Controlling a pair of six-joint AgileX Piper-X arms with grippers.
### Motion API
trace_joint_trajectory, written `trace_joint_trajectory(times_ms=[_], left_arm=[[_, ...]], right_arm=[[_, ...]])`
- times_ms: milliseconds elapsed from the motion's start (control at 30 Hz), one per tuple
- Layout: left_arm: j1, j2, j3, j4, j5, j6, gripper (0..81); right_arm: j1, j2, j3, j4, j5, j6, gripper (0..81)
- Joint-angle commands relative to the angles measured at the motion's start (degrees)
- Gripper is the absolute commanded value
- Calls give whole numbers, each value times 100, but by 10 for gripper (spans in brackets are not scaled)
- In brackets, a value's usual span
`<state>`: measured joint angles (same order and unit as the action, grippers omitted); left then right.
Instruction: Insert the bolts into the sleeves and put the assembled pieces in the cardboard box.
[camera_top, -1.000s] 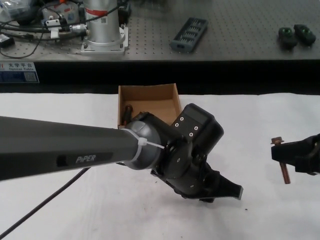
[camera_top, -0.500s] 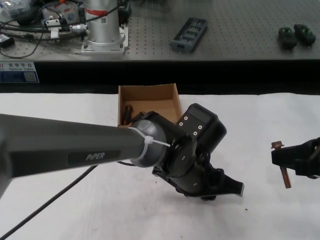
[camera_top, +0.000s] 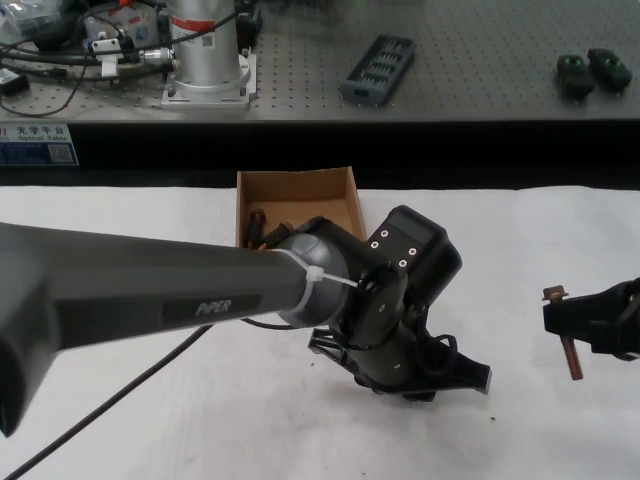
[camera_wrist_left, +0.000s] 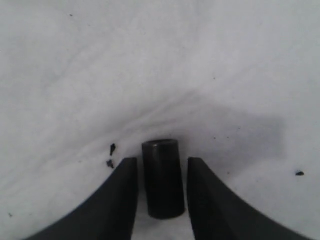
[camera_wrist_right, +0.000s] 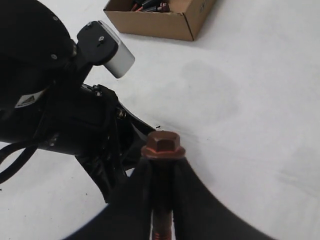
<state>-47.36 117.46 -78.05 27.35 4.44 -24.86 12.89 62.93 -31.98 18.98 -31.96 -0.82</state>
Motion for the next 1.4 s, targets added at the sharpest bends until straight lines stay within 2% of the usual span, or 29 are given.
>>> trace_joint_trajectory(times_ms=[0,167,300,500,833,1067,1167,1367], left_arm=[[-96,271,-89,102,76,-8,244],[-92,271,-409,548,42,428,153],[-92,271,-666,995,-91,850,150],[-92,271,-713,1170,-102,901,150],[7,-330,-580,540,-120,1164,150],[342,-1374,792,-514,-120,978,150],[472,-1994,1701,-1086,-120,978,150],[562,-3273,3343,-2657,17,762,150]], right_arm=[[-23,-85,-10,16,-33,-48,49],[-23,-85,-10,15,17,-48,49],[-23,-85,-10,2,19,-48,49],[-23,-85,-10,2,19,-48,49],[-23,-85,-10,-311,19,-25,49],[-76,-70,-10,-481,-7,82,49],[-91,55,-10,-730,-407,134,49],[1,583,-10,-2079,-1277,1285,49]])
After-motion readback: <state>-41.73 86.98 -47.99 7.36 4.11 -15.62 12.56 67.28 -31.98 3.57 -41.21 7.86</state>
